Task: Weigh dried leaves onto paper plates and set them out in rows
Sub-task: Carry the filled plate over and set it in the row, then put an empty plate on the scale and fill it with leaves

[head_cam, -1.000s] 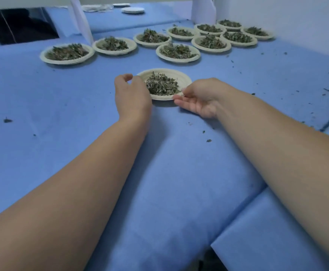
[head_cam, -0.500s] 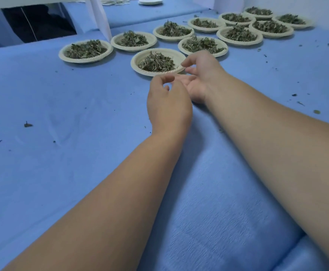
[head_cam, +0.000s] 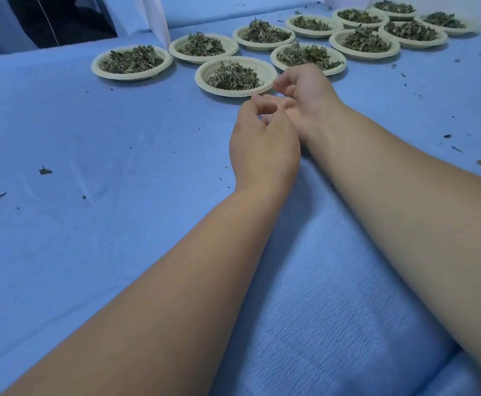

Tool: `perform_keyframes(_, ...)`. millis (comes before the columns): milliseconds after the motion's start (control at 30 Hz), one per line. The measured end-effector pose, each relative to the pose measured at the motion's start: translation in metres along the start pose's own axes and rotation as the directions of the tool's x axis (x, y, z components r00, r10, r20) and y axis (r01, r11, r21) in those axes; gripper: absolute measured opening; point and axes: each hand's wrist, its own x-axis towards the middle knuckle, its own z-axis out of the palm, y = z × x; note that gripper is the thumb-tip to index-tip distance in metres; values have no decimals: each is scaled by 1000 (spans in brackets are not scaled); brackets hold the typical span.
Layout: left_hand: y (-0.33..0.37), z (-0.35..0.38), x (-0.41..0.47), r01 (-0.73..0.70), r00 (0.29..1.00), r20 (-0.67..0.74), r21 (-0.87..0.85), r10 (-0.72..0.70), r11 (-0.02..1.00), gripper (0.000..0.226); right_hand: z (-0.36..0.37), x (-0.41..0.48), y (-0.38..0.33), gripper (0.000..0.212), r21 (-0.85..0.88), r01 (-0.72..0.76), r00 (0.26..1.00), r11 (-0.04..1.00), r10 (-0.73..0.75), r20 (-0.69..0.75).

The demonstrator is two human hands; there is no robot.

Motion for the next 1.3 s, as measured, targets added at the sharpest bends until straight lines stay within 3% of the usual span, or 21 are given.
perform_keyframes(267, 7, 9, -18, 37, 999, 19, -43, -37, 998, 23, -16, -34, 7, 16, -284, 100, 995, 954, -104, 0)
perform_keyframes(367, 17, 23, -46, 80, 992, 103, -99, -70, 992, 27, -32, -62, 0, 12, -381, 183, 977, 907, -211, -33)
perform_keyframes(500, 33, 41, -99, 53, 975, 222, -175, -14, 983, 23, -71, -116, -24, 15, -363, 285, 945, 887, -323, -46)
perform_keyframes(667, 50, 77, -183, 70, 917, 394, -295, 55, 953, 19, -147, -201, -51, 10, -470, 399, 852, 787, -507, -127)
perform_keyframes(767, 59, 110, -236, 32, 875, 474, -264, 101, 964, 15, -200, -250, -68, 26, -543, 421, 770, 727, -602, -210)
perform_keyframes(833, 65, 131, -271, 55, 834, 542, -264, 101, 963, 15, -236, -282, -76, 33, -561, 415, 725, 716, -633, -271)
perform_keyframes(933, 72, 160, -326, 111, 751, 654, -262, 92, 959, 20, -288, -336, -86, 20, -566, 405, 673, 718, -653, -347)
perform_keyframes(1167, 81, 204, -432, 53, 554, 780, -381, 290, 923, 21, -373, -462, -93, 15, -685, 420, 462, 595, -790, -403)
perform_keyframes(1233, 88, 221, -451, -34, 469, 797, -415, 381, 909, 25, -396, -495, -90, 16, -724, 395, 375, 565, -819, -435)
perform_keyframes(1300, 96, 239, -463, -229, 362, 764, -483, 534, 845, 33, -421, -525, -84, 15, -793, 318, 271, 520, -851, -450)
